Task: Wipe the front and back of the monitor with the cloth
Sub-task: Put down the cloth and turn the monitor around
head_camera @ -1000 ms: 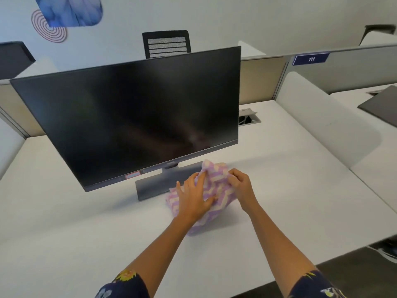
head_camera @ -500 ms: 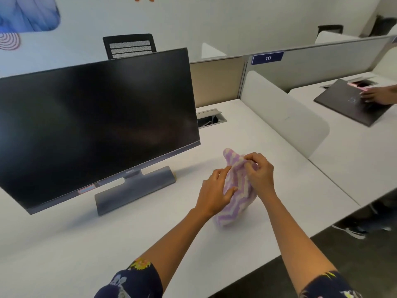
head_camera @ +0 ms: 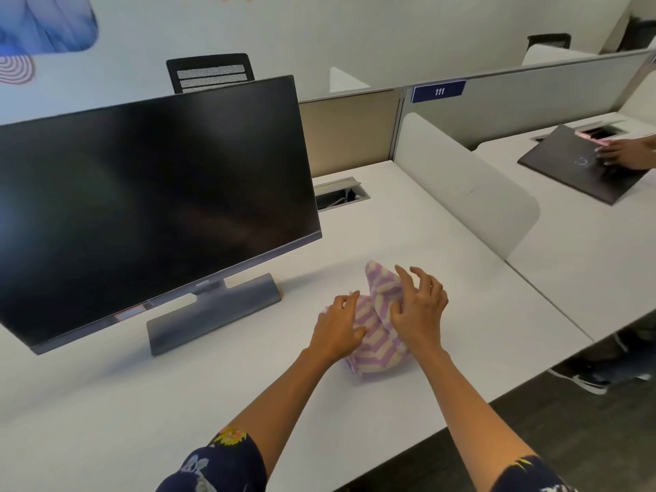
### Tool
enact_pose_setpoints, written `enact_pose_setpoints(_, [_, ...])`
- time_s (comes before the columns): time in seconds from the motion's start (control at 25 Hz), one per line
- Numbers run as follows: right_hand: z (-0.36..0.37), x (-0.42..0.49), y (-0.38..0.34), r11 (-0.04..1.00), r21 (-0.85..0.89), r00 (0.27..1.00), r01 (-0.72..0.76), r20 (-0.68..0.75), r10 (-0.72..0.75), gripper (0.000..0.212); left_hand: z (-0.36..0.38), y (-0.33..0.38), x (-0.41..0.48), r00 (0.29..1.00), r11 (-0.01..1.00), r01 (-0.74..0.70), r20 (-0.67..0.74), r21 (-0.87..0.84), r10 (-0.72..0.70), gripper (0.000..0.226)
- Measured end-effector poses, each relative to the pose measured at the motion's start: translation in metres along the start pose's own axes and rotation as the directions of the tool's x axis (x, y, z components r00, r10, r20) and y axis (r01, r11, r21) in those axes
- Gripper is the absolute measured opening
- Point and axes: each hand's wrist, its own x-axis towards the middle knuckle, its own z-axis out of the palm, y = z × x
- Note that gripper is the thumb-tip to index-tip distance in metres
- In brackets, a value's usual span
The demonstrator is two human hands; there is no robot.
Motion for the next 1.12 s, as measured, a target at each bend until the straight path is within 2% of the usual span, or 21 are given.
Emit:
enact_pose_setpoints(0.16, [0.001, 0.016, -0.025, 0.997, 0.069, 0.999, 0.046, -0.030, -0.044, 0.050, -0.008, -0.017, 0.004, 0.987, 0.978, 0.154, -0.033, -0.141, -0.160, 0.070])
enact_pose_setpoints(0.32, [0.013, 0.031, -0.052, 0.969, 0.237, 0.995, 0.071, 0.049, -0.085, 0.035, -0.023, -0.038, 0.002, 0.938, 0.890, 0.257, -0.125, -0.376, -0.324, 0.067])
enact_pose_setpoints(0.52, [0.022, 0.059, -0.080, 0.899, 0.434, 0.983, -0.064, 0.183, -0.018, 0.031, -0.051, -0.060, -0.002, 0.862, 0.773, 0.255, -0.226, -0.581, -0.454, 0.059])
enact_pose_setpoints(0.72, [0.025, 0.090, -0.107, 0.864, 0.482, 0.943, -0.142, 0.332, -0.030, 0.032, -0.073, -0.067, -0.004, 0.815, 0.644, 0.220, -0.225, -0.733, -0.534, 0.057])
enact_pose_setpoints(0.84, [0.035, 0.103, -0.121, 0.835, 0.497, 0.914, -0.237, 0.404, 0.019, 0.034, -0.084, -0.064, -0.004, 0.800, 0.571, 0.216, -0.192, -0.792, -0.568, 0.055])
enact_pose_setpoints(0.96, [0.046, 0.113, -0.131, 0.777, 0.514, 0.873, -0.364, 0.478, 0.094, 0.043, -0.097, -0.062, -0.004, 0.778, 0.422, 0.234, -0.092, -0.876, -0.622, 0.050])
enact_pose_setpoints(1.12, [0.051, 0.120, -0.135, 0.640, 0.561, 0.809, -0.525, 0.563, 0.170, 0.055, -0.102, -0.075, 0.000, 0.838, 0.092, 0.062, 0.002, -0.994, -0.546, 0.047])
